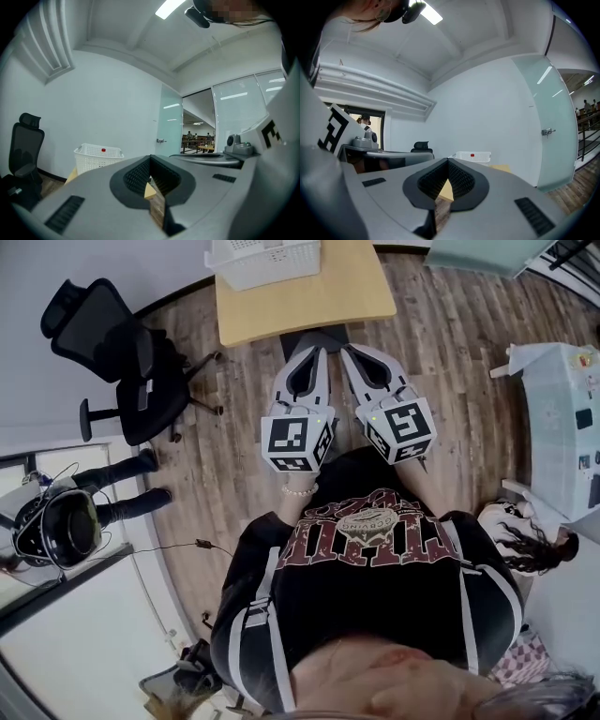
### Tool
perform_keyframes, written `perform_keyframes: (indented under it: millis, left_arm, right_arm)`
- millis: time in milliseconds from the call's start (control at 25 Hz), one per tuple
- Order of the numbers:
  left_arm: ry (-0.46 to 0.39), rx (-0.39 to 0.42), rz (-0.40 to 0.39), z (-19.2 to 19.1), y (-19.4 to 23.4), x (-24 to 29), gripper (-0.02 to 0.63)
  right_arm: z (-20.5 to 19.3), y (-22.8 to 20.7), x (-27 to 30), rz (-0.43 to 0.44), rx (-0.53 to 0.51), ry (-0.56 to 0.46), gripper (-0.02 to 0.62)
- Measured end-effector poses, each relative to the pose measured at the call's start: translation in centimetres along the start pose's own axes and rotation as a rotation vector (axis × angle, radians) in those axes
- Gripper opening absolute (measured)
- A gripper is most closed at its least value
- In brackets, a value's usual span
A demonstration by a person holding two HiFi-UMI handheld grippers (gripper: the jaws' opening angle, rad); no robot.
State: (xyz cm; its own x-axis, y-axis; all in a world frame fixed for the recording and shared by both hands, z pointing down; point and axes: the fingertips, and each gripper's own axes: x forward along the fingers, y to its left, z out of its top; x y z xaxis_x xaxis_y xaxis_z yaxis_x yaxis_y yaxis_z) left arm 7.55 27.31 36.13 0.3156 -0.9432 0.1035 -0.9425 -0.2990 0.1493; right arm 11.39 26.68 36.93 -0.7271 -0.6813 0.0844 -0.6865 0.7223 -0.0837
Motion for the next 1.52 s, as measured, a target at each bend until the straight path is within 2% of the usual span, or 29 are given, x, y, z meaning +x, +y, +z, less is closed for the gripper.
perform_keyframes:
  millis: [360, 800, 1200, 1520]
  left_arm:
    - [0.002, -0.001, -0.034, 1.5, 5.2, 3.0, 0.046]
    - [0.012, 0.024, -0.089, 2.2, 9.3, 4.7, 0.046]
    - [0.018, 0.013, -0.094, 2.1, 11.6, 5.1, 0.046]
    - [0.028, 0.001, -0.103, 1.9, 12.5, 7.1, 0.046]
  right_arm:
    - [0.9, -0.5, 5.6, -0.050, -0.010, 0.002, 0.017]
    - [1.1, 0.0, 10.3, -0.108, -0.005, -0.004, 0.017]
    - [0.8, 0.2, 12.2, -0.135, 0.004, 0.001, 0.017]
    - [0.6, -1.2, 13.4, -0.152, 0.019, 0.007, 0.017]
